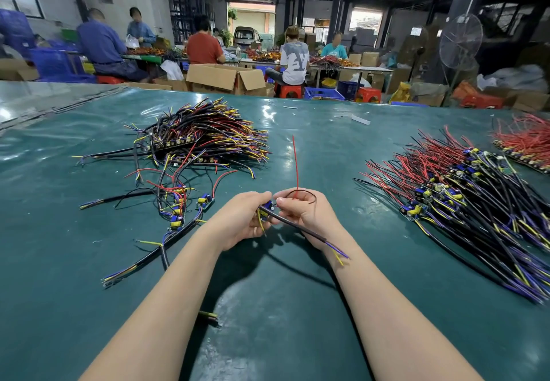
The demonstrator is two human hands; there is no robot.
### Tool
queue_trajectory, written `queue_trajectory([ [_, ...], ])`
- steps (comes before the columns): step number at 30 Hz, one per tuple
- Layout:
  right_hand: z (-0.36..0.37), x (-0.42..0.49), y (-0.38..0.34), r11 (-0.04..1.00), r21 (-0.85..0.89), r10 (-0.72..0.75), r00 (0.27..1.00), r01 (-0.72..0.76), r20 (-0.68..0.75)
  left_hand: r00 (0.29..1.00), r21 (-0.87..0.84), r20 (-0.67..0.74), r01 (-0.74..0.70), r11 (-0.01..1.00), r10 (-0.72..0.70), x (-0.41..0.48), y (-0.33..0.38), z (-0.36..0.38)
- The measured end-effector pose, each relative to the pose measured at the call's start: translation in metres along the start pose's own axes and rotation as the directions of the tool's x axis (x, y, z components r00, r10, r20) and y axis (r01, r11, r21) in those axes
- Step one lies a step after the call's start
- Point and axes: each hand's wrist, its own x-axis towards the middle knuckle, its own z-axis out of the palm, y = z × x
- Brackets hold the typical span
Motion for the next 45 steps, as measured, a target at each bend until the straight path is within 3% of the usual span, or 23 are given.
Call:
queue_trajectory([
  [10,-0.005,-0.003,-0.005,0.983,-0.148,0.128,0.986,-0.112,0.104,0.975,0.248,0.22,-0.046,0.968,-0.01,-0.013,0.003,-0.024],
  [17,-0.008,-0.003,-0.007,0.966,0.147,0.211,0.977,-0.213,0.032,0.943,0.197,0.333,-0.102,0.975,0.031,-0.014,0.005,-0.028],
  [21,-0.005,-0.004,-0.008,0.898,0.365,0.251,0.967,-0.247,0.037,0.98,0.201,0.199,-0.067,0.977,0.026,-0.014,0.008,-0.022],
  [25,-0.001,-0.005,-0.007,0.822,0.5,0.27,0.96,-0.273,0.08,0.998,0.366,0.002,-0.061,0.928,0.065,-0.011,0.009,-0.005],
  [33,-0.003,-0.005,-0.01,0.826,0.514,0.268,0.964,-0.231,0.003,0.991,0.395,0.05,-0.131,0.909,0.121,-0.012,0.007,0.001],
  [38,0.001,-0.005,-0.008,0.84,0.515,0.218,0.976,-0.173,-0.027,0.992,0.214,0.074,-0.114,0.97,0.1,-0.011,0.007,0.001],
  [41,0.003,-0.004,-0.008,0.843,0.527,0.185,0.978,-0.109,-0.094,0.986,0.162,0.1,-0.148,0.976,0.133,-0.01,0.005,0.004],
  [45,0.003,-0.003,-0.008,0.911,0.412,0.125,0.968,-0.026,-0.216,0.977,0.218,0.114,-0.204,0.955,0.183,-0.01,0.003,0.008],
])
